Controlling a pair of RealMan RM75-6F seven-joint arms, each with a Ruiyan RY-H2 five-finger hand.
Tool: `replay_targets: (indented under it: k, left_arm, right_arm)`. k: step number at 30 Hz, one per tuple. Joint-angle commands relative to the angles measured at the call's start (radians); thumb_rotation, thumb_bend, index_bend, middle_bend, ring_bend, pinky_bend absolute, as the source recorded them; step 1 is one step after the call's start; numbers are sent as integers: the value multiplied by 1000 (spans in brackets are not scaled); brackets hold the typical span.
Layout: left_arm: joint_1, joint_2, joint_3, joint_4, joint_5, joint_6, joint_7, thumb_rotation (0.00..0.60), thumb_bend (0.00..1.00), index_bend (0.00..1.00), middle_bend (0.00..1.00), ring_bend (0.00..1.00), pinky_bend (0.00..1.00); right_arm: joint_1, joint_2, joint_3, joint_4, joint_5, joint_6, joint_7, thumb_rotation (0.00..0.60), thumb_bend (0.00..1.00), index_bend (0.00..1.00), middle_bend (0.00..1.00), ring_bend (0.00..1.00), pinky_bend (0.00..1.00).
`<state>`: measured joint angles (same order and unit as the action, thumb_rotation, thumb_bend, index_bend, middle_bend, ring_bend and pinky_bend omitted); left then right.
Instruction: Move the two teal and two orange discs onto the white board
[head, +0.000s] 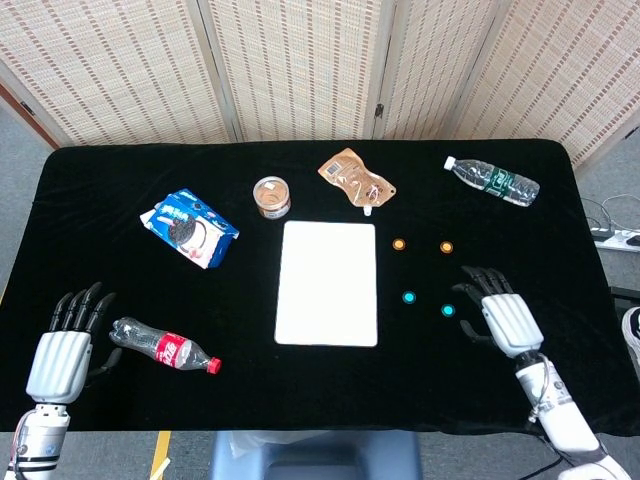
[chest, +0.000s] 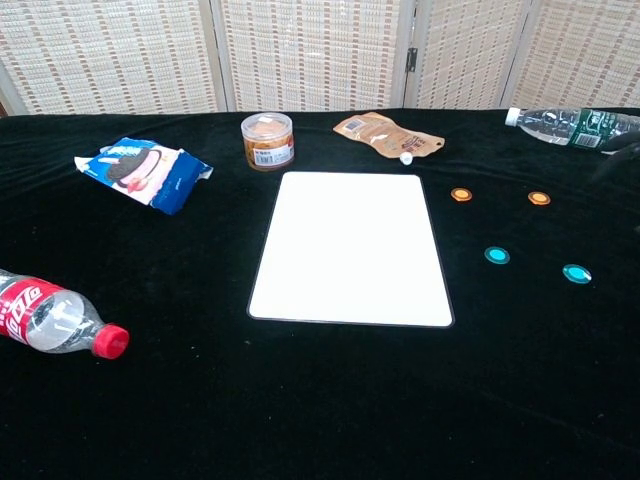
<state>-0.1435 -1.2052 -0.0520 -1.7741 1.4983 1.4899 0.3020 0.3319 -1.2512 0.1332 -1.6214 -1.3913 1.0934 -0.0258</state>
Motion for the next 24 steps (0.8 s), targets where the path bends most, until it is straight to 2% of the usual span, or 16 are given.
replay_targets:
  k: [1, 9, 17, 24]
  left_arm:
    - [2, 2, 0, 0, 0, 1, -3, 600, 342, 142, 43, 68, 0]
    - [4, 6, 3, 5, 7, 2, -16, 600, 335, 142, 43, 68, 0]
    - [4, 6, 4, 12, 7, -2, -27, 600, 287, 142, 43, 66, 0]
    - [5, 2, 5, 24, 1, -9, -37, 600, 278, 142, 43, 65, 0]
  right_arm:
    - [72, -57, 34, 28, 71, -81, -56, 600, 452, 282, 75, 4, 0]
    - [175, -169, 61, 155, 189, -196, -113, 600, 452, 312, 75, 0, 0]
    - [223, -252, 63, 243, 245, -218, -153, 600, 452, 377, 80, 0, 0]
    - [233, -305, 44, 297, 261, -209, -172, 600, 452, 388, 76, 0, 0]
